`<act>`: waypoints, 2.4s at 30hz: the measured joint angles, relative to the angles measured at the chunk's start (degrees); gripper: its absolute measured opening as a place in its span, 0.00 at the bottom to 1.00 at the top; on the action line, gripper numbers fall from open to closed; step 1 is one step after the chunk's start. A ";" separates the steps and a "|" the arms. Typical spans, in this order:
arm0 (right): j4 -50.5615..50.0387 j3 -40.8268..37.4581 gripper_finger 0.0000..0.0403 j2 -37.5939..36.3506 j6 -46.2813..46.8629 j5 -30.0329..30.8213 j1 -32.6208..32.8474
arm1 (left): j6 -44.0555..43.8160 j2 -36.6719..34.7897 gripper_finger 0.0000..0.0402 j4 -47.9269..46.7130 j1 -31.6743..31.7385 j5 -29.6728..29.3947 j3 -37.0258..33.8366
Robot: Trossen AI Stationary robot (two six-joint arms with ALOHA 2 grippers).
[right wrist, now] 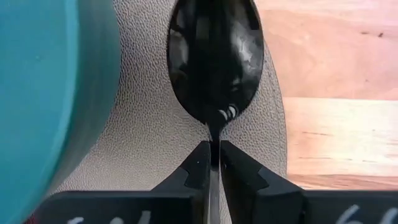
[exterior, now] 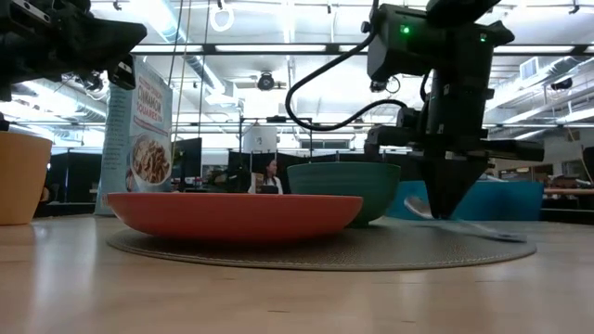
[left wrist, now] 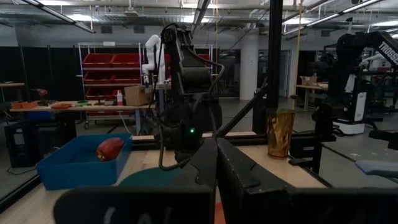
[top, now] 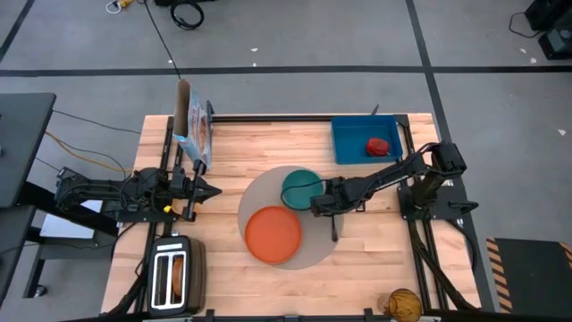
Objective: Arrange a breakfast setting
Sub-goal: Adjust the spoon on the middle left round table mat
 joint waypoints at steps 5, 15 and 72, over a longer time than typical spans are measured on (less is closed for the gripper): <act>0.11 0.00 0.16 0.00 -1.65 -0.01 -0.01 | 0.00 0.00 0.02 0.00 0.02 0.00 0.00; -4.96 2.71 0.21 -1.29 -7.43 0.37 0.31 | -0.02 0.00 0.02 0.00 0.02 0.00 0.00; -1.90 -17.77 0.98 -25.99 -48.47 22.11 -41.67 | -0.01 0.00 0.02 0.02 0.00 0.00 0.00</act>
